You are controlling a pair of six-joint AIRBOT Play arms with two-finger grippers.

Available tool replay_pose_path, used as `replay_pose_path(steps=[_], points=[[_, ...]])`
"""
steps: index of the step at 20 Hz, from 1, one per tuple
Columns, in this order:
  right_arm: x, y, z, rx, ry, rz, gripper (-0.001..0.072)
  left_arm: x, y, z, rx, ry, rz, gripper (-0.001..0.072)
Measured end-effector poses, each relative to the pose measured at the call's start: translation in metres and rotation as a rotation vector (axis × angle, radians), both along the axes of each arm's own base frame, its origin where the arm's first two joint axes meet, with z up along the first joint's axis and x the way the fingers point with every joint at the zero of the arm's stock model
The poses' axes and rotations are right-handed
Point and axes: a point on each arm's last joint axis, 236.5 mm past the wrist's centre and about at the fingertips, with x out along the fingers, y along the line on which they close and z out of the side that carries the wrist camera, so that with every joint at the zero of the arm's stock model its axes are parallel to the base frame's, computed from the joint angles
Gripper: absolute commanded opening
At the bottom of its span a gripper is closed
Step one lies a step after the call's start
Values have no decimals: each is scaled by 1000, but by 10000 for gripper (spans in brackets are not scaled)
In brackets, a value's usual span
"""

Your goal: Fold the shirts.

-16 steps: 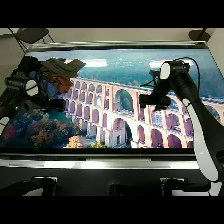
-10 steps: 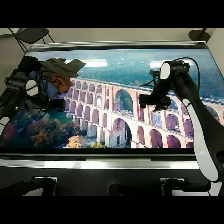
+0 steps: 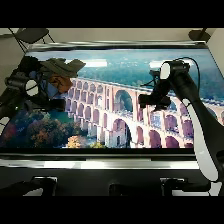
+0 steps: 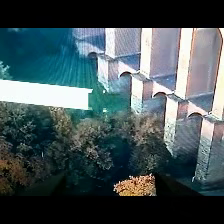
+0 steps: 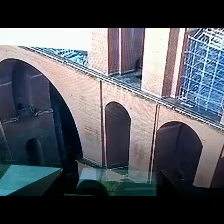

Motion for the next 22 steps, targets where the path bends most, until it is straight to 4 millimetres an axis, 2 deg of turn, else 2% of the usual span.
replay_pose_path(steps=[2,5,11,12,13,15,17,18,20,22], points=[[0,0,0,0,-2,0,672,8,-2,1,-7,-33,-4,641],[6,1,0,6,-24,-5,672,35,-9,6,-31,-142,-16,642],[32,7,3,32,-135,-22,673,76,-21,23,-80,-327,-34,642],[38,8,4,38,-160,-26,672,81,-24,26,-91,-353,-36,694],[45,10,6,47,-188,-30,672,87,-25,30,-100,-382,-36,718],[57,13,9,62,-241,-38,672,109,-19,52,-109,-492,-26,718],[65,16,12,74,-276,-43,673,140,8,89,-112,-634,35,715],[68,17,13,79,-288,-45,673,157,33,111,-121,-703,108,715],[71,17,14,83,-302,-47,672,181,100,140,-167,-792,326,716],[73,18,15,87,-312,-48,670,188,174,143,-267,-809,571,716]])
